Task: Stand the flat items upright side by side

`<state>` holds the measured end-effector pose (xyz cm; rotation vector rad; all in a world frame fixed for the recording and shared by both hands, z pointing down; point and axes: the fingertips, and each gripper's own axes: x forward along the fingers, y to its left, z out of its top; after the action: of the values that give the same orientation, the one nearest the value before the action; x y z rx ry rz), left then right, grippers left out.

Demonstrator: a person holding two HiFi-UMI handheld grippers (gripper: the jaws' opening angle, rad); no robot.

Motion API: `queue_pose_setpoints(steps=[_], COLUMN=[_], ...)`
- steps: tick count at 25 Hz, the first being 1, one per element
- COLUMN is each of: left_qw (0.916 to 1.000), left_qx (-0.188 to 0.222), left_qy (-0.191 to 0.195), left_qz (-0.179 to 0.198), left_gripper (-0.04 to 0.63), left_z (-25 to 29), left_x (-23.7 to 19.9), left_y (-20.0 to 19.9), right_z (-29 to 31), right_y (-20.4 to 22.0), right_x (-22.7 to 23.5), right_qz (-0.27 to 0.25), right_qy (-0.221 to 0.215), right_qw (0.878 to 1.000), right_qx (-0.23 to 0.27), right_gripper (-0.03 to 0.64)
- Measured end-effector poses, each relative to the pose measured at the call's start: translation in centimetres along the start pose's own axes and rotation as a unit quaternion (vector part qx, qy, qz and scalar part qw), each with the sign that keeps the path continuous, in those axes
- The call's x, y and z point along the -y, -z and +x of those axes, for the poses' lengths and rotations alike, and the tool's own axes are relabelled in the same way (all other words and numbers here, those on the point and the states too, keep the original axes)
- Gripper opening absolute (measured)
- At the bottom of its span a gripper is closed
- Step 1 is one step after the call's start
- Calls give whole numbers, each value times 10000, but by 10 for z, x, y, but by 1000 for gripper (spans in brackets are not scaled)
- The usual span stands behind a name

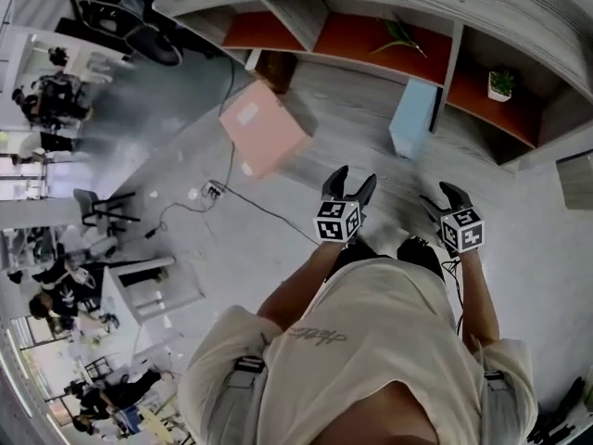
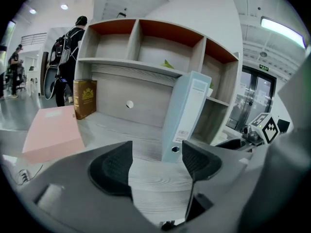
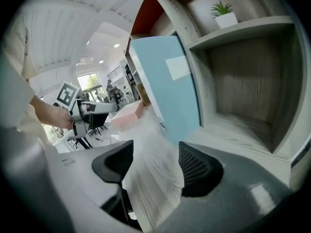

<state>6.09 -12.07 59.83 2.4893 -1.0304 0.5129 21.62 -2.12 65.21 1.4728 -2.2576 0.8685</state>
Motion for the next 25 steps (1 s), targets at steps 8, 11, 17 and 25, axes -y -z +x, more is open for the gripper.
queue_pose_setpoints(steps=[8, 11, 17, 25], left_qw=[9992, 9985, 9977, 9947], left_qx=[26, 62, 34, 353], left_qy=[-269, -395, -452, -613], left_qz=[-310, -377, -499, -744], left_gripper=[336, 327, 327, 325], left_z=[-65, -86, -113, -147], left_x=[-103, -146, -217, -280], left_y=[20, 27, 42, 36], right_z=[47, 68, 120, 180], right_y=[-24, -24, -24, -78], right_x=[-65, -88, -134, -178], right_qz=[-125, -26, -114, -579], right_qy=[33, 78, 122, -18], right_qw=[9999, 9998, 9990, 9972], right_qx=[-110, -157, -422, -465], right_gripper=[291, 291, 291, 291])
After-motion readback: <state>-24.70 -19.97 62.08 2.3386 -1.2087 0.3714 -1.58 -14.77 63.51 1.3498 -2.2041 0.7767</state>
